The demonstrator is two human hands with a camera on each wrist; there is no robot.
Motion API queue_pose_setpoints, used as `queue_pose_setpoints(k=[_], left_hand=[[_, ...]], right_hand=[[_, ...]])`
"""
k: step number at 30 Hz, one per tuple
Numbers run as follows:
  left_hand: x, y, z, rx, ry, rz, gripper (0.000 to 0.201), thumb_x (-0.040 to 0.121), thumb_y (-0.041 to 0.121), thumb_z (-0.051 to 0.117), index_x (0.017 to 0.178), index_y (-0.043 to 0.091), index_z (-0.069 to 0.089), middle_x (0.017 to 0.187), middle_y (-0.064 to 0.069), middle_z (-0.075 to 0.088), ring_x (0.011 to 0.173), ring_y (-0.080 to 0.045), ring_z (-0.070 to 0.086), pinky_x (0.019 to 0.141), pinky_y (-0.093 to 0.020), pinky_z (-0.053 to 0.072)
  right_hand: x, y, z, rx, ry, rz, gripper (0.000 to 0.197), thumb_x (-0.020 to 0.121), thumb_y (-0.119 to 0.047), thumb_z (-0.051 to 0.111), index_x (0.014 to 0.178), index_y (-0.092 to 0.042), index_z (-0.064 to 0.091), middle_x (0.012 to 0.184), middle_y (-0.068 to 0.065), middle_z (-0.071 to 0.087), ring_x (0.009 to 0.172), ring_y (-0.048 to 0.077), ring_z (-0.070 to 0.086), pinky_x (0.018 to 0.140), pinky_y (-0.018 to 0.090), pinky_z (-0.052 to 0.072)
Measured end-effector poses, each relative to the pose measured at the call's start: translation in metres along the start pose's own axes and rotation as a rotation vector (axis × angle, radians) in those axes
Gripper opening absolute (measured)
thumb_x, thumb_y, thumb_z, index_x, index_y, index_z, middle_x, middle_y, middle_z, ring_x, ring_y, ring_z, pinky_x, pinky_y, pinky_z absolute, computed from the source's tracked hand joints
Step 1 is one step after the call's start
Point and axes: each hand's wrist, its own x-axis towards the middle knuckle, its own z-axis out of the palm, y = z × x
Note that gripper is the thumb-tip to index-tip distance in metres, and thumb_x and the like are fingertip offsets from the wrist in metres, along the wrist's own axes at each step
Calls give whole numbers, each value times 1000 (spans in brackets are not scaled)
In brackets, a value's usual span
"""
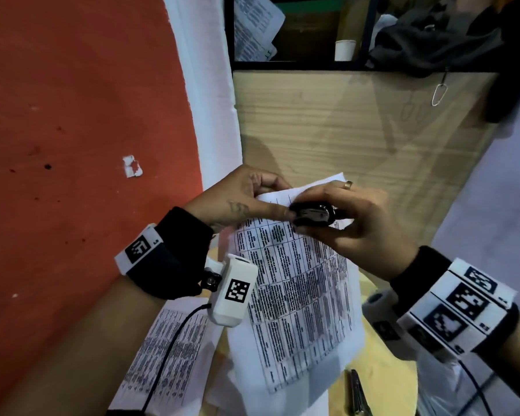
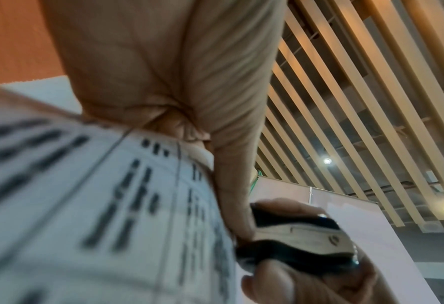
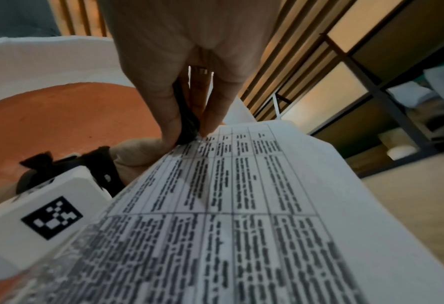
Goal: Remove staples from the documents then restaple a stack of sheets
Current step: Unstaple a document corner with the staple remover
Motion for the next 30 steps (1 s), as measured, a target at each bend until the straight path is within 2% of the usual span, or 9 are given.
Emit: queue_pose_setpoints(k=[4,8,12,14,17,20,25,27,30], left_hand=[[1,-7,0,-19,26,18,24,60,10,75,82,5,67,71,4,70,66,-8,62,67,-17,50],[-1,-11,-1,-24,48,19,25,59,14,77,82,9,67,70,5,70,64,-6,63,65,-17,51],[2,-21,-1,84,169,29,19,62,11,77,76,15,64,66,9,66,59,-4,59,60,-18,49],[2,-27,-5,147,230,35,13,64,16,73,75,17,65,68,8,67,62,-5,60,64,-23,50],[-1,-35,-11,234,242,32,19,65,16,84,75,14,68,77,-1,72,70,-9,64,73,-33,52],[-3,-40,-17,299,226,-1,12,68,21,83,73,22,72,81,0,74,77,-12,67,83,-37,53],[-4,-53,-25,443,229,-65,10,75,32,78,83,26,74,89,10,74,91,-6,68,98,-37,48],[-4,-59,-27,485,233,-75,13,73,42,77,80,33,73,90,13,73,94,-4,66,98,-35,47],[0,-70,-29,539,250,-93,27,63,62,64,74,38,67,91,11,71,94,-14,66,93,-38,49]], right_hand=[[-6,-3,5,180,100,128,33,66,-18,81,96,-10,70,91,1,70,85,8,66,75,19,55],[-8,0,6,364,162,237,36,63,-31,83,95,-23,69,93,1,72,90,17,68,77,31,56],[-10,6,6,229,195,224,34,64,-20,84,95,-19,70,92,-5,71,87,10,67,76,26,56],[-15,14,10,147,204,219,33,65,-17,84,95,-14,70,89,-3,70,84,9,66,72,21,56],[-20,33,19,2,195,184,30,66,-21,80,92,-10,71,86,1,69,80,8,62,67,17,55],[-22,49,30,-82,153,202,28,67,-19,76,93,-9,71,86,0,67,79,0,58,62,22,53],[-25,63,49,-217,30,211,36,65,-26,76,97,-12,68,93,2,67,81,22,65,68,33,53],[-26,63,54,-244,-27,207,40,64,-27,73,99,-10,66,95,4,66,84,26,65,70,35,53],[-23,62,57,-250,-66,216,41,65,-27,69,102,-9,65,97,5,64,86,28,63,70,39,53]])
